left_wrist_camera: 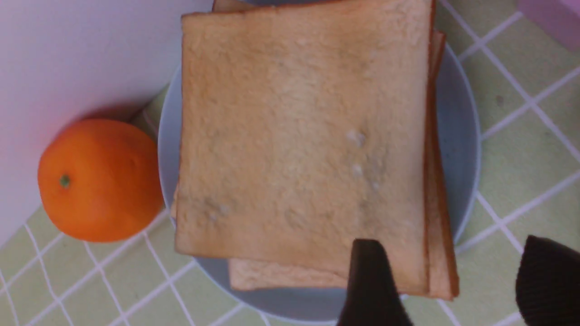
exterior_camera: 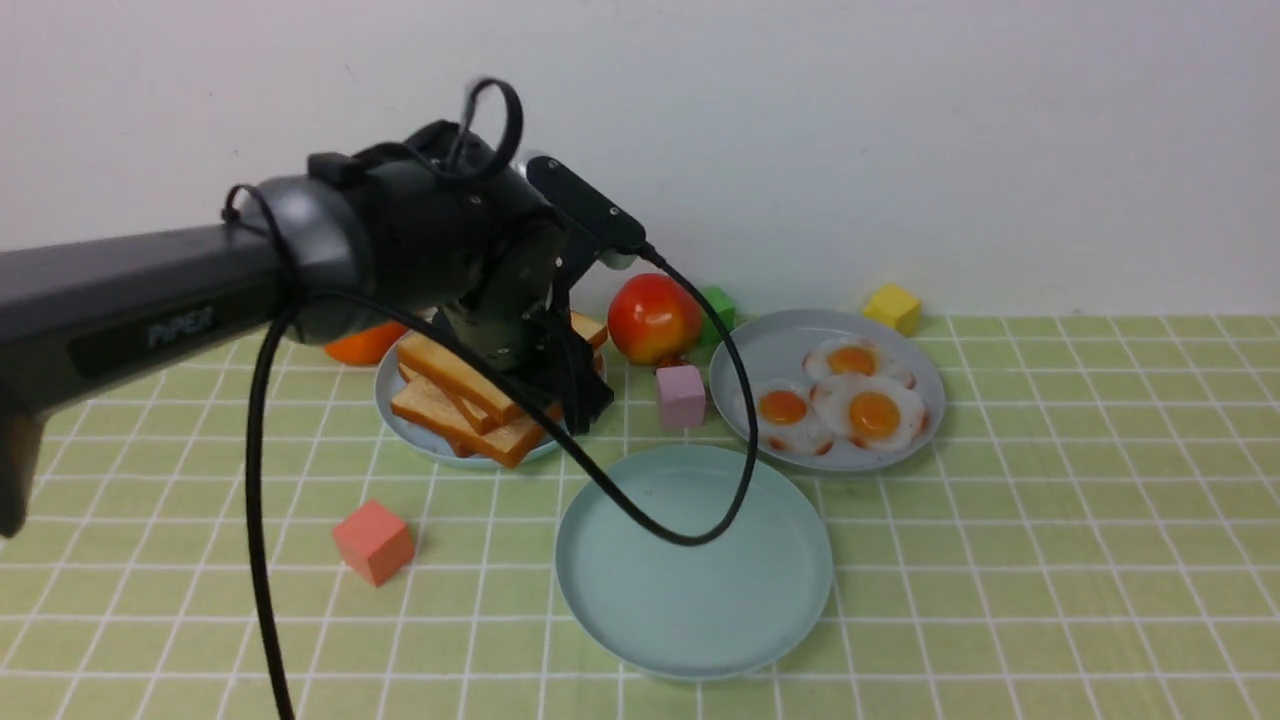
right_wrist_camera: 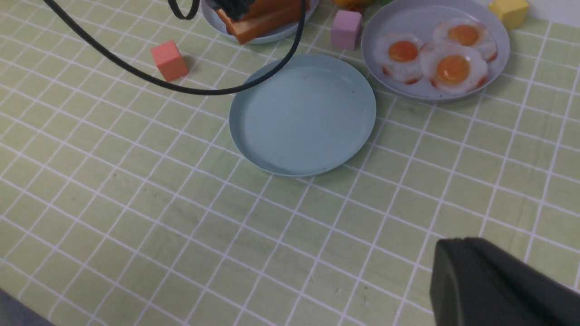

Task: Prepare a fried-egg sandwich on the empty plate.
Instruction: Use the left arm to grab a slice of bread, then use the left arm to put a slice of bread into the empty plate in the middle

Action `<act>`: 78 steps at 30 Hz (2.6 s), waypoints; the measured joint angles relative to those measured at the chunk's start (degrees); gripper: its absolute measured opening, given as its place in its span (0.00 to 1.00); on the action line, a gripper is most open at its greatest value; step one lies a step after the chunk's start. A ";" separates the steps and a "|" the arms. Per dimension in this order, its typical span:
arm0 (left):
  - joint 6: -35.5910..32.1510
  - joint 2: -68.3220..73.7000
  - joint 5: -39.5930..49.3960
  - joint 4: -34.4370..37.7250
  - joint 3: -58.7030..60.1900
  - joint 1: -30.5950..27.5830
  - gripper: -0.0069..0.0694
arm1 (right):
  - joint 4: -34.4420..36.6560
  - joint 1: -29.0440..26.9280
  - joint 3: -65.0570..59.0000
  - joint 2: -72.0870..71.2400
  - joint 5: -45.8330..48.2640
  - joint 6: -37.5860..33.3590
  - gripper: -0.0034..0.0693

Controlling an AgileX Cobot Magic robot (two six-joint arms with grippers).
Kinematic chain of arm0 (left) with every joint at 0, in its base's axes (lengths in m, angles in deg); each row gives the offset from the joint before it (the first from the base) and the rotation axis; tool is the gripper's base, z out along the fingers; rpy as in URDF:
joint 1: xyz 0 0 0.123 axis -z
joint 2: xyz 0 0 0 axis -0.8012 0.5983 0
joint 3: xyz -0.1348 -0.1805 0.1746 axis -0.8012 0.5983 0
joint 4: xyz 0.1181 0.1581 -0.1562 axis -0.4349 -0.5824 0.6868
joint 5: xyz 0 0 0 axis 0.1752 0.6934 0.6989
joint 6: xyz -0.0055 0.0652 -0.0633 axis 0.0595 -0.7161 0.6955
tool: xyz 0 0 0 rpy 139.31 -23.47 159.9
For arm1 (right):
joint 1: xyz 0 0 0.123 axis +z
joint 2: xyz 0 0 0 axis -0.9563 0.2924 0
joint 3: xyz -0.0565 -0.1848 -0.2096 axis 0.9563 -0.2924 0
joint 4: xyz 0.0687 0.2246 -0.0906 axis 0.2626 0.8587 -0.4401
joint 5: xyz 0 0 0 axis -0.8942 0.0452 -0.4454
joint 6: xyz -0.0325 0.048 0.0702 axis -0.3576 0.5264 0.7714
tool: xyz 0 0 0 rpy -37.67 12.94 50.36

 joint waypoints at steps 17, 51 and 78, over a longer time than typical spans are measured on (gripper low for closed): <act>14.60 7.81 -5.35 -15.21 -0.33 0.00 0.77 | -0.12 0.02 0.00 0.00 0.08 0.00 0.05; 13.64 -3.47 4.72 -6.10 -0.14 2.90 0.31 | 0.56 0.02 0.00 -0.29 2.31 0.00 0.08; 7.66 -1.91 4.99 -8.07 7.84 25.38 0.29 | -0.45 0.02 0.05 -5.58 4.27 0.00 0.10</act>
